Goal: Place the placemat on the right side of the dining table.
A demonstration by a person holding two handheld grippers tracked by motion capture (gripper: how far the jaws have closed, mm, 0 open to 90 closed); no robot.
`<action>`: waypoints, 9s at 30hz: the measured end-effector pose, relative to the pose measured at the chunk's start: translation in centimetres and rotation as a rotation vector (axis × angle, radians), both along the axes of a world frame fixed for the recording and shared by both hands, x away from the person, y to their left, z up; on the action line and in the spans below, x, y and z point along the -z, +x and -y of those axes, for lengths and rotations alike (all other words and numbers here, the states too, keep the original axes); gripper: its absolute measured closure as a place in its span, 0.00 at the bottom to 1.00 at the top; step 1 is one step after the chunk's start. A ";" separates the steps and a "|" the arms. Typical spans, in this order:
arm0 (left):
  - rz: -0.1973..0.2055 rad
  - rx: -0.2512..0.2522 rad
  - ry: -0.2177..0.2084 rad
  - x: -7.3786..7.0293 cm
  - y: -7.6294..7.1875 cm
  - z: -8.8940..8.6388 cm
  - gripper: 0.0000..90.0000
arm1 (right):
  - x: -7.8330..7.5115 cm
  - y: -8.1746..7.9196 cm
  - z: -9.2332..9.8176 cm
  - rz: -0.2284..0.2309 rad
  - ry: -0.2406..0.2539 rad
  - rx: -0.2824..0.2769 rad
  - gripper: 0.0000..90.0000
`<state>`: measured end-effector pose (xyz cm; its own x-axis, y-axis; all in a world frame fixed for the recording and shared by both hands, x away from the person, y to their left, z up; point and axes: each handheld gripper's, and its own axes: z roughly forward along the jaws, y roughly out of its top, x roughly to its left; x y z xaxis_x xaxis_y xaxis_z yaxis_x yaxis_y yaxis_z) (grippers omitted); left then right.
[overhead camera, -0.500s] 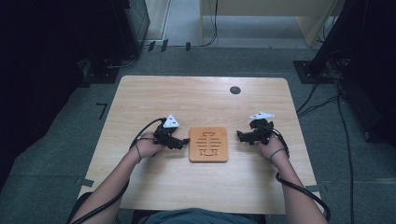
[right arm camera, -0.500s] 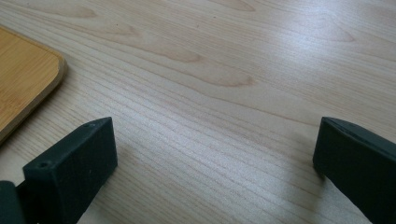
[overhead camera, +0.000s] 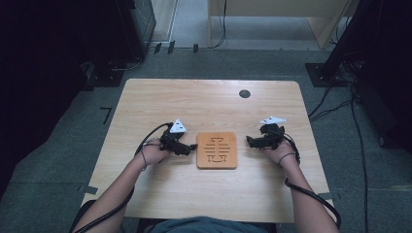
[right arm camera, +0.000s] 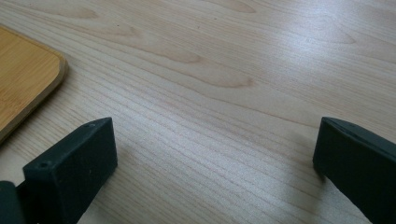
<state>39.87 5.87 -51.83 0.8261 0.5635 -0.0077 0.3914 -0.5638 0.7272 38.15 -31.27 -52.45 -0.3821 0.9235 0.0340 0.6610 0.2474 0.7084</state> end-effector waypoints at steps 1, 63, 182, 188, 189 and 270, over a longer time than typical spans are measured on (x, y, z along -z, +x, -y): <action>0.000 0.000 0.000 0.0 0.0 0.0 0.16 | 0.0 0.0 0.0 0.001 -0.001 -0.002 0.00; -0.040 -0.023 0.050 -0.6 -0.3 -0.4 0.16 | -3.2 0.3 -1.7 -0.157 -0.024 -0.084 0.25; -0.046 -0.037 0.044 -1.7 -1.7 -1.9 0.16 | -2.9 0.4 -8.0 -0.182 -0.053 -0.239 0.24; -0.045 -0.035 0.046 -1.7 -1.7 -1.8 0.16 | -2.9 0.4 -8.4 -0.180 -0.055 -0.246 0.23; -0.046 -0.036 0.046 -1.7 -1.7 -1.8 0.16 | -2.9 0.4 -8.5 -0.180 -0.054 -0.246 0.23; -0.098 -0.060 0.024 -0.9 -1.7 -2.0 0.14 | -4.8 -0.3 -12.8 -0.341 0.066 -0.318 0.29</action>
<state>38.19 7.88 -50.95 0.7870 0.6127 -0.0723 0.4931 -0.5542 0.6706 37.83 -18.47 -47.67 -0.6022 0.7543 0.2614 0.7576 0.4368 0.4850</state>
